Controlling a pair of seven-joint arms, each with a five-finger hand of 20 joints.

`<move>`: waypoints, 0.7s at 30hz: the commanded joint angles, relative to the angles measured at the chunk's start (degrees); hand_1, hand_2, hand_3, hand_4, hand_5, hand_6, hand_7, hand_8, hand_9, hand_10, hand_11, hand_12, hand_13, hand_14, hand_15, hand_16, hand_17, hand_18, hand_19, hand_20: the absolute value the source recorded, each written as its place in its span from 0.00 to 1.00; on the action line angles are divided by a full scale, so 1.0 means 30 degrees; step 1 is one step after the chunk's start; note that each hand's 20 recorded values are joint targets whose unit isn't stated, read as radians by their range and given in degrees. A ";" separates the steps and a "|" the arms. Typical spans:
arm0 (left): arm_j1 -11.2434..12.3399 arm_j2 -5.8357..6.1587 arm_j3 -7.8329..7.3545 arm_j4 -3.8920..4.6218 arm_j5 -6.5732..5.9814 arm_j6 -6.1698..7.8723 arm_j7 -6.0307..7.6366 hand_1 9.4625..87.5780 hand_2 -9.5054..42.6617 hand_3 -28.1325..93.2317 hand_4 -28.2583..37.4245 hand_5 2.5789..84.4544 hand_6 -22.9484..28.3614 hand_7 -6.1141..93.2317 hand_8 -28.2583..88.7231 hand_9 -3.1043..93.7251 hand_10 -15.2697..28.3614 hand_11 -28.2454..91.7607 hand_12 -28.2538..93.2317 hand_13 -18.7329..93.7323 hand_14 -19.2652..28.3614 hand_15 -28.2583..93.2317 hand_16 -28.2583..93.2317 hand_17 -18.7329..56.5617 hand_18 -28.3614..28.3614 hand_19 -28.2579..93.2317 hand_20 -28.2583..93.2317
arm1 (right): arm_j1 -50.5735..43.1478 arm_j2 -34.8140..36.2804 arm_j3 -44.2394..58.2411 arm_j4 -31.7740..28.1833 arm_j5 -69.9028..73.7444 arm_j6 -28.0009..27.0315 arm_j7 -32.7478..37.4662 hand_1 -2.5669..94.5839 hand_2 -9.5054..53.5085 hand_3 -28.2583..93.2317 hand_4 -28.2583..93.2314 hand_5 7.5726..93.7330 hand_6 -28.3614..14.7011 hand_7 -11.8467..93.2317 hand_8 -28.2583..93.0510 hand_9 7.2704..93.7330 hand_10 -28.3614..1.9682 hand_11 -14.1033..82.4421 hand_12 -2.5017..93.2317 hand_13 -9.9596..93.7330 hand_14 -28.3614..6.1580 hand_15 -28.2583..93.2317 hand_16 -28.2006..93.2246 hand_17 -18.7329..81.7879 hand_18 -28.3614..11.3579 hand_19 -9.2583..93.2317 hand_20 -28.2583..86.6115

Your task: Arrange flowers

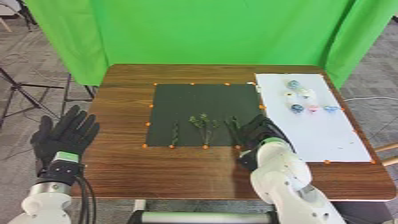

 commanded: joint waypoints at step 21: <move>-0.0184 0.0066 -0.0008 -0.0027 0.0134 -0.0420 -0.0430 0.24 0.52 0.83 0.00 0.53 0.60 0.25 0.15 0.47 0.69 0.47 0.33 0.46 0.73 0.66 0.17 0.20 0.74 0.56 0.32 | -0.1637 0.2114 0.4254 0.1259 -0.6751 0.1407 -0.5902 0.47 0.00 0.89 0.05 0.53 0.53 0.28 0.13 0.53 0.46 0.27 0.18 0.78 0.55 0.76 0.45 0.66 0.27 1.00 0.62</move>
